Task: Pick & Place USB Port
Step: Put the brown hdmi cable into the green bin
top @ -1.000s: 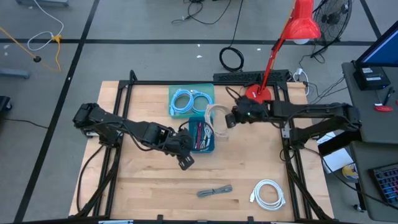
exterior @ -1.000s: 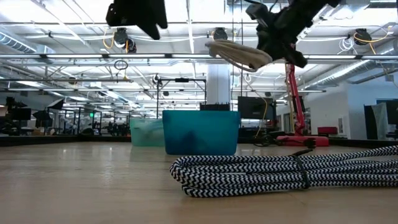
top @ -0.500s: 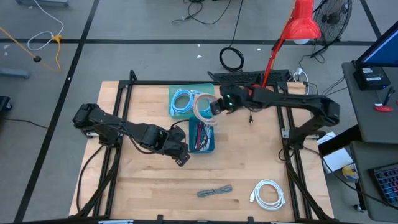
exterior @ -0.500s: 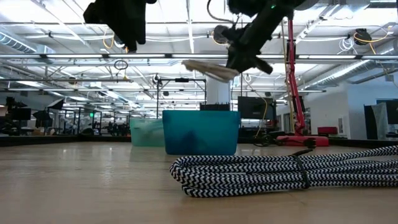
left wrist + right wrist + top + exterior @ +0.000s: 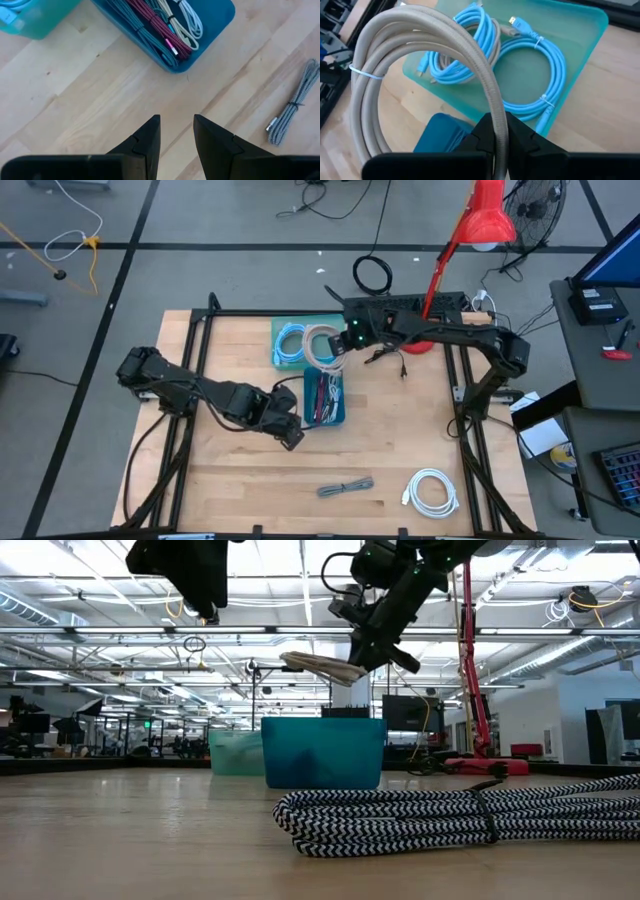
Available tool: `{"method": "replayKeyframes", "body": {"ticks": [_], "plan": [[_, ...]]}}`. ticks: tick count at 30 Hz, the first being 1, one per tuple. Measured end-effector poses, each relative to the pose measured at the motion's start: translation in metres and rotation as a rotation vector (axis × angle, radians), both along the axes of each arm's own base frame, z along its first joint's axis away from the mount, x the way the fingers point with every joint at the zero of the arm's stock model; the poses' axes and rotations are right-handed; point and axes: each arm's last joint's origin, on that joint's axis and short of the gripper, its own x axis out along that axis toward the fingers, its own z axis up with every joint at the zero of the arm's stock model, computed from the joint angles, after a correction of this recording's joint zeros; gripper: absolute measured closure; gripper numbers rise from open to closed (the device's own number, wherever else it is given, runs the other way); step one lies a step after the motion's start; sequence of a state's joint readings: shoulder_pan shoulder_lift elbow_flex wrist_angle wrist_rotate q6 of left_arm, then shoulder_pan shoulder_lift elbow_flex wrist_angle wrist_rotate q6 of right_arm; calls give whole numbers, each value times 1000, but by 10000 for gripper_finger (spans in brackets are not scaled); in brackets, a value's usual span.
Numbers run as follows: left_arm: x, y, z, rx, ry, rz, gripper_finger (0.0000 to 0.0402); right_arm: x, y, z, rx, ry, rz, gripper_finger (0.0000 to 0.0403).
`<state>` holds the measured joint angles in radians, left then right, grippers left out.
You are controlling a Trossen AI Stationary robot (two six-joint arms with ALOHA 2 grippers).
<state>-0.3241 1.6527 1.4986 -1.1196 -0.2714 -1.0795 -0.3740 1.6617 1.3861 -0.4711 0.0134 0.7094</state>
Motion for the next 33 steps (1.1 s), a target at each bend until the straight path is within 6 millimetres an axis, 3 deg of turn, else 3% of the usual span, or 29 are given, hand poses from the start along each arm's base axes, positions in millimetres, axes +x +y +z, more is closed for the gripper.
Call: {"method": "replayKeyframes", "body": {"ticks": [9, 19, 23, 30, 33], "plan": [[-1, 0, 0, 8, 8, 12, 284, -3, -8, 0, 27, -16, -7, 393], [-1, 1, 0, 22, 4, 12, 284, -12, -30, 1, -10, -16, -112, 393], [-1, 1, 0, 21, 2, 15, 284, -9, -34, -8, 0, 7, -147, 393], [0, -1, 0, 2, -21, 41, 284, 22, -35, -45, 63, 129, -116, 393], [-1, -5, 1, -10, -30, 47, 284, 41, -36, -44, 51, 94, -78, 393]]}}
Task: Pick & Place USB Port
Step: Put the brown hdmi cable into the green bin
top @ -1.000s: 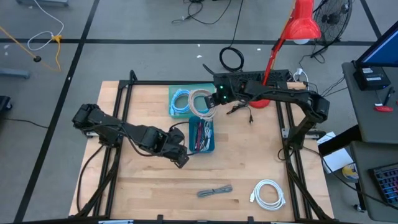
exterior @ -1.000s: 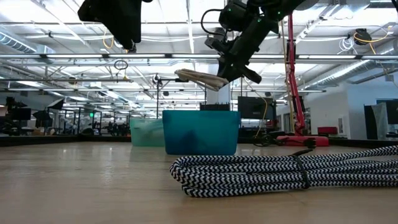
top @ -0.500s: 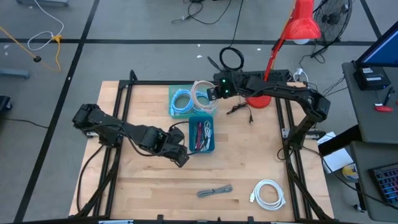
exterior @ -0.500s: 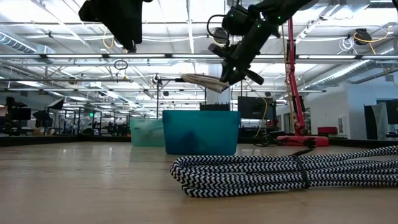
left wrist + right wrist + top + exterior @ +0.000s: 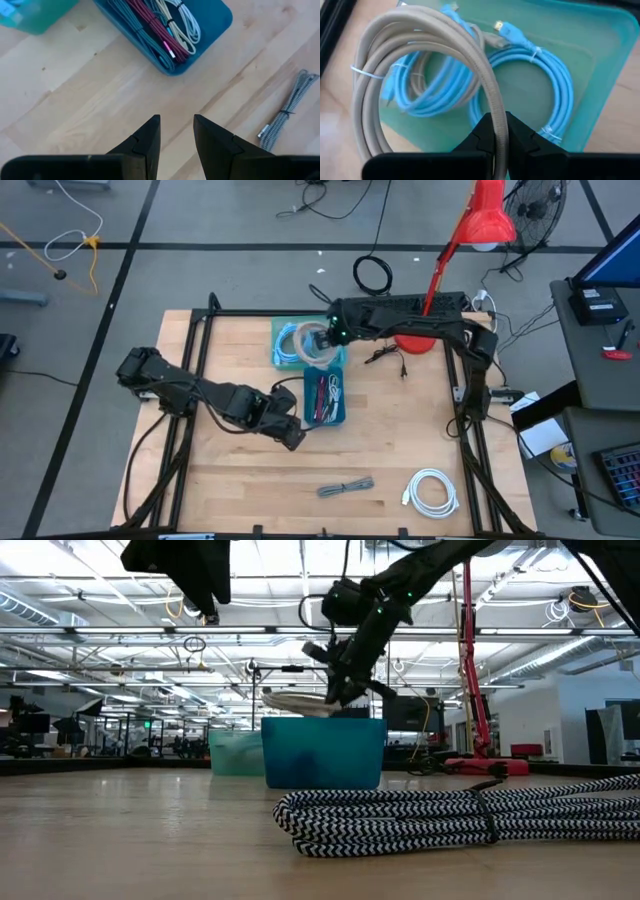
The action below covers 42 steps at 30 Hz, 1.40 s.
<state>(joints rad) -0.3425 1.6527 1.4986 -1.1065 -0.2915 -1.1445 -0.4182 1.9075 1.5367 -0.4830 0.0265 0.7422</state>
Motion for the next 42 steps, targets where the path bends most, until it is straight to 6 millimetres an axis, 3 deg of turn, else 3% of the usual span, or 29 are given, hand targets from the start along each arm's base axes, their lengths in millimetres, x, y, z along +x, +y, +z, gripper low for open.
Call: {"method": "replayKeyframes", "body": {"ticks": [5, 14, 29, 42], "plan": [[-3, -8, 0, -17, -7, 13, 284, 14, 1, -7, -22, 44, 24, 394], [-10, -26, 0, -12, -20, 15, 284, 6, -7, -19, -46, 148, -66, 394], [-12, -27, 0, 9, -27, 15, 284, 6, -16, -17, -30, 59, -217, 394], [-15, -32, 0, 11, -20, 2, 284, -2, -18, -13, -129, 155, -264, 394]]}}
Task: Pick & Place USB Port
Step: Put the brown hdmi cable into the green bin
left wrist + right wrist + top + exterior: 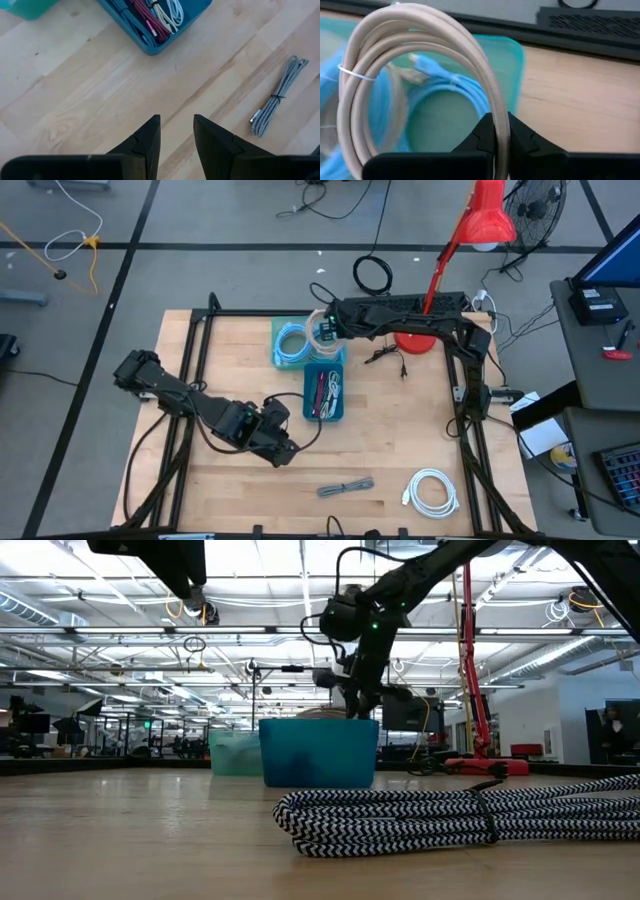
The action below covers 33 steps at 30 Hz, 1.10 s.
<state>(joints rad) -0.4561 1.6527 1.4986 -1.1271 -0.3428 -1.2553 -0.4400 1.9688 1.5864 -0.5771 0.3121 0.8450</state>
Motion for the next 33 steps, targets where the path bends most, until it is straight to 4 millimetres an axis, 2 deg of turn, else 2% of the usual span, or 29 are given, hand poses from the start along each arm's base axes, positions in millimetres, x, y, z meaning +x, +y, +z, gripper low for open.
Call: {"method": "replayKeyframes", "body": {"ticks": [18, 28, 33], "plan": [[-5, 1, -1, 24, 47, -5, 284, 2, 7, -3, 68, 5, 67, 394], [-4, 2, -1, 44, 36, 4, 284, 2, 15, -31, 210, -99, 115, 359], [-4, 2, -1, 43, 35, 5, 284, 0, 16, -33, 213, -80, 155, 344]]}}
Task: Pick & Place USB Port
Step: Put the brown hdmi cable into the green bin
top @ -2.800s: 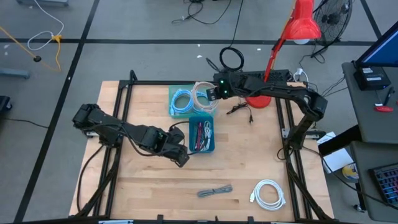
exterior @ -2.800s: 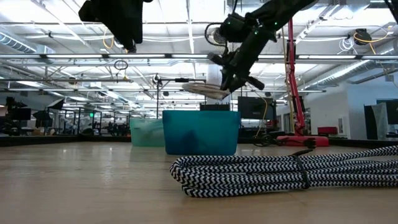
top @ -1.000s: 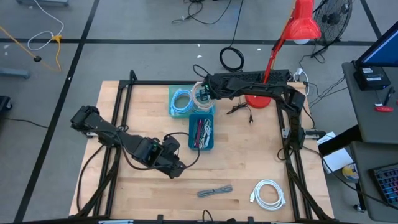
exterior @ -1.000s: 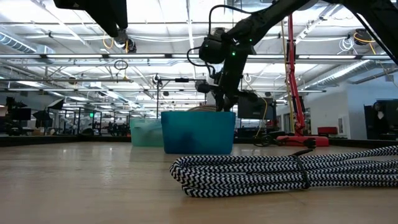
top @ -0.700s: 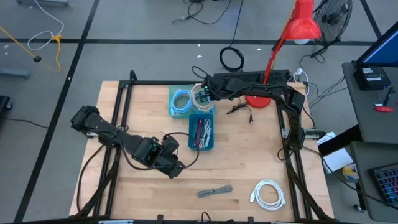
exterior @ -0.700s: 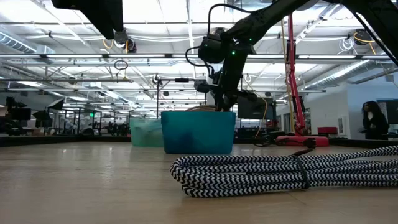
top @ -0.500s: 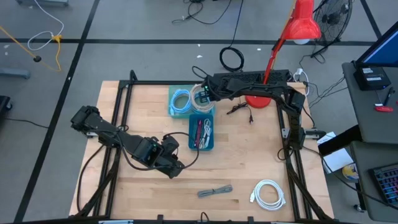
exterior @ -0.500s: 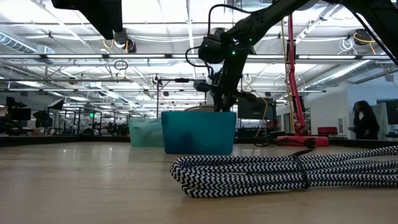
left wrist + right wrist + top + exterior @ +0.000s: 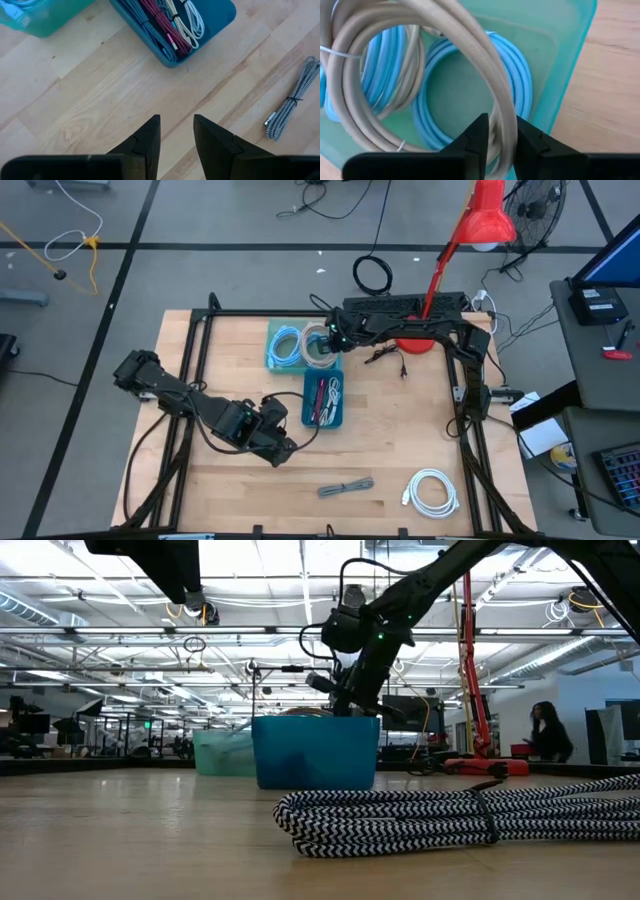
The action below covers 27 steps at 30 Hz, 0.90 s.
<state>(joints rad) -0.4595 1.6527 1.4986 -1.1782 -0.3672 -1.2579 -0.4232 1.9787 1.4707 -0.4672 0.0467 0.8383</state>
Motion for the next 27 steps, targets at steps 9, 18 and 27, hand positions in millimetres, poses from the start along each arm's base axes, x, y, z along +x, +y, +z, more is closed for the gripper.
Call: {"method": "replayKeyframes", "body": {"ticks": [9, 18, 27], "plan": [[0, 0, 0, 6, 2, -12, 284, -8, -3, 24, -73, -32, 20, 313], [1, 3, 0, 34, -10, 2, 284, -22, -6, 54, -146, -63, 20, 294], [10, 27, 0, 28, -5, 105, 284, -9, 6, 78, -178, -260, 26, 323]]}}
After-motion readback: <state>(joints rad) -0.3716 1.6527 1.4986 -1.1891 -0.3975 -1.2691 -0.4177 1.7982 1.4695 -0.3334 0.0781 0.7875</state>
